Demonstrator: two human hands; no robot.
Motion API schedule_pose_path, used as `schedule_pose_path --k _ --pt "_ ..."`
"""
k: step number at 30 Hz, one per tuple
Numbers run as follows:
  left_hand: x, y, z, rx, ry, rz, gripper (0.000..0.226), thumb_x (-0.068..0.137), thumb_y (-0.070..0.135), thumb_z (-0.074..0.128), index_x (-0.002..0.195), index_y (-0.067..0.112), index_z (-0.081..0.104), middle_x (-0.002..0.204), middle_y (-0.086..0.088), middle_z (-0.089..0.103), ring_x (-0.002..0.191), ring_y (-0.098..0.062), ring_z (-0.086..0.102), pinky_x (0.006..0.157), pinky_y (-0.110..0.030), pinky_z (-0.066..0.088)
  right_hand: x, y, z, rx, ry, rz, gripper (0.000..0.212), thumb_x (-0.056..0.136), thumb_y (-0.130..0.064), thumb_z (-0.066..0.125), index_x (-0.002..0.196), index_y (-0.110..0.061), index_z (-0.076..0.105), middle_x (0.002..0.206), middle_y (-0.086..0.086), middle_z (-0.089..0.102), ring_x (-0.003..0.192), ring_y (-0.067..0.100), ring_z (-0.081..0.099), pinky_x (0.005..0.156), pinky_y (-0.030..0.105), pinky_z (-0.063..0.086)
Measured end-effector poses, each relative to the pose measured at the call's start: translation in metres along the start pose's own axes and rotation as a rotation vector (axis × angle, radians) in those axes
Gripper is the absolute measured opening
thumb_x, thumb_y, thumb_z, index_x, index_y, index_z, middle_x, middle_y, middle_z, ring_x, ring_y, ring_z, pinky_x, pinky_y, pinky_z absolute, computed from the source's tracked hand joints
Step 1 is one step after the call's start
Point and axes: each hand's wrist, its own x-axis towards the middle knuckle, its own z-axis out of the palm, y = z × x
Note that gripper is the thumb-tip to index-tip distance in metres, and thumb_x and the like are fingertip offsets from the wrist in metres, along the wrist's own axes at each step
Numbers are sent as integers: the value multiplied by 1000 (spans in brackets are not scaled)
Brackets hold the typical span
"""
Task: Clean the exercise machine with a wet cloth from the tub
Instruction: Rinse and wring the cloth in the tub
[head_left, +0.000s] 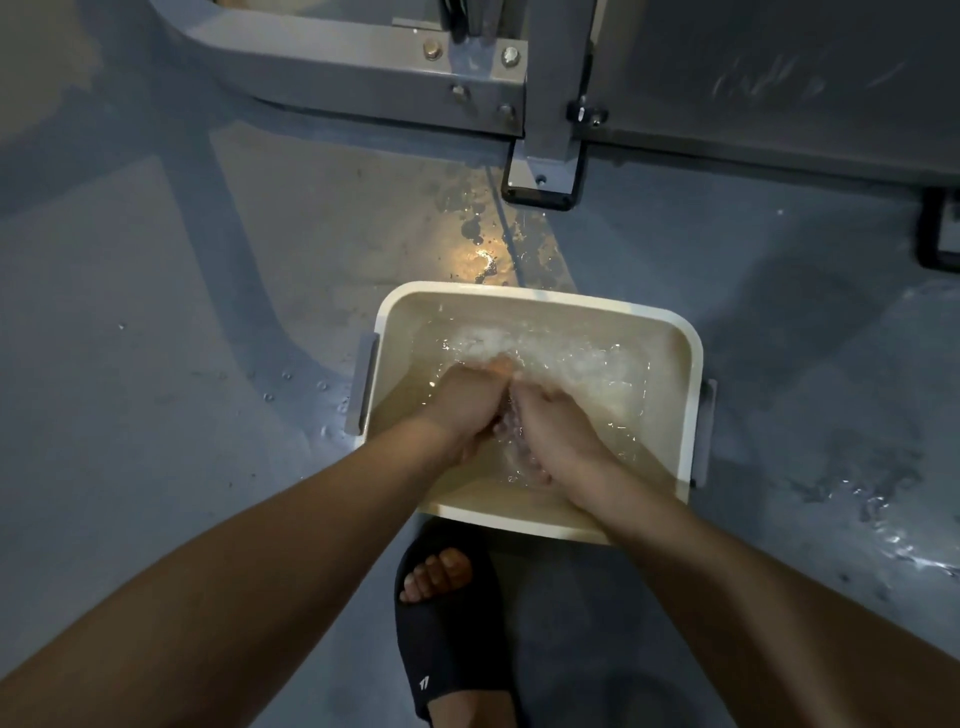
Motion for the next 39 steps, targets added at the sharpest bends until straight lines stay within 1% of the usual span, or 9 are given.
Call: schedule_pose_path --k 3,8,12,16,20,25,30,35,39 --pt "2 -2 2 1 9 24 28 99 5 49 75 19 55 60 -3 54 52 -18 51 45 -24 38 -10 -10 3 146 -35 -34 42 100 -38 46 63 -21 58 49 -6 53 39 9 43 44 18 31" --pt "-3 2 8 -240 -76 -108 30 100 12 34 72 20 43 47 3 37 40 -14 34 46 -20 21 -8 -6 3 -151 86 -342 51 106 -28 43 55 -27 53 57 -11 57 61 5 53 60 25 40" --pt "-7 0 3 -243 -164 -127 29 108 23 36 81 22 46 51 2 34 38 -11 30 39 -14 22 -9 -3 2 -365 97 -443 41 108 -37 33 82 -21 59 80 3 70 81 23 67 74 33 52" --pt "-4 -1 -11 -160 -159 -30 45 109 46 42 76 17 52 55 -3 37 42 -14 31 38 -17 20 -3 0 0 -578 116 -407 35 110 -41 26 108 -17 52 96 14 69 94 36 65 72 37 42" --pt "-4 -11 -17 -20 -56 87 34 104 29 59 78 8 60 52 0 54 45 -14 45 39 -22 34 6 5 -13 -476 310 -180 26 108 -27 36 130 -16 43 104 13 63 106 39 63 76 36 38" --pt "2 -6 -11 36 131 127 20 95 19 58 79 8 62 50 -5 55 37 -16 50 41 -19 36 -2 -1 -1 -351 35 -167 35 107 -41 38 102 -19 64 106 14 70 105 32 65 82 35 44" --pt "1 8 -11 -232 130 75 34 94 7 48 61 17 49 50 -2 49 49 -21 49 47 -24 37 -15 -6 9 -61 -21 -379 57 107 -42 44 56 -18 51 54 -5 53 58 13 53 66 31 43" --pt "-13 6 7 -273 -100 -63 27 103 13 41 78 21 45 54 0 34 43 -13 33 47 -22 21 -14 -7 2 -432 174 -437 55 108 -35 30 68 -21 65 75 7 72 83 34 67 79 38 52" --pt "-22 5 1 -242 -162 -67 42 110 34 42 71 17 49 49 -4 33 38 -15 26 42 -18 16 -13 -13 4 -514 232 -415 59 109 -38 27 58 -22 51 71 7 71 82 34 67 77 37 51"
